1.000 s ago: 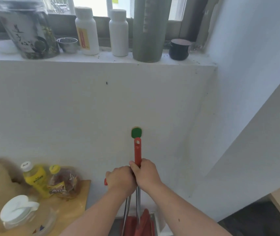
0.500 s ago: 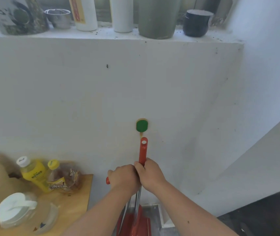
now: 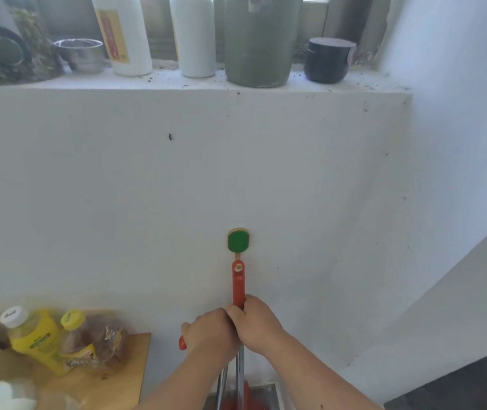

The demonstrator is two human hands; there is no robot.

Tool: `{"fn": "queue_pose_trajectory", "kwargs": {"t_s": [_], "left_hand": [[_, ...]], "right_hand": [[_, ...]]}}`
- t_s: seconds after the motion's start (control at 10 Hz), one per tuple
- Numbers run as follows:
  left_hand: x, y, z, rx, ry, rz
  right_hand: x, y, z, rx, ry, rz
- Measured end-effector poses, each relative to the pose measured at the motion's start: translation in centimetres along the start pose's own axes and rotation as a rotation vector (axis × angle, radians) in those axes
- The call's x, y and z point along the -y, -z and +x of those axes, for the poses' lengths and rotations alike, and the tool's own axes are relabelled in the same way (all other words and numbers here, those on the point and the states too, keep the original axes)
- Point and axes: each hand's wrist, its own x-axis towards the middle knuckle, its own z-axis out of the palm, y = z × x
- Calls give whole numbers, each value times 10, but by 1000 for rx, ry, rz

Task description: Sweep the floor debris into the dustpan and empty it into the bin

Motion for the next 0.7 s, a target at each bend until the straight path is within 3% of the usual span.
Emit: {"fn": "queue_pose_trajectory", "kwargs": {"t_s": [0.4, 0.5, 0.7], "left_hand": [[6, 1, -1, 94, -146, 70], [11, -3, -13, 62, -198, 78], [28, 11, -81, -202, -323, -34]], "right_hand": [[-1, -1, -16, 4, -23, 73], [-4, 2, -37, 11, -26, 113], [0, 36, -107, -38, 35, 37]]}}
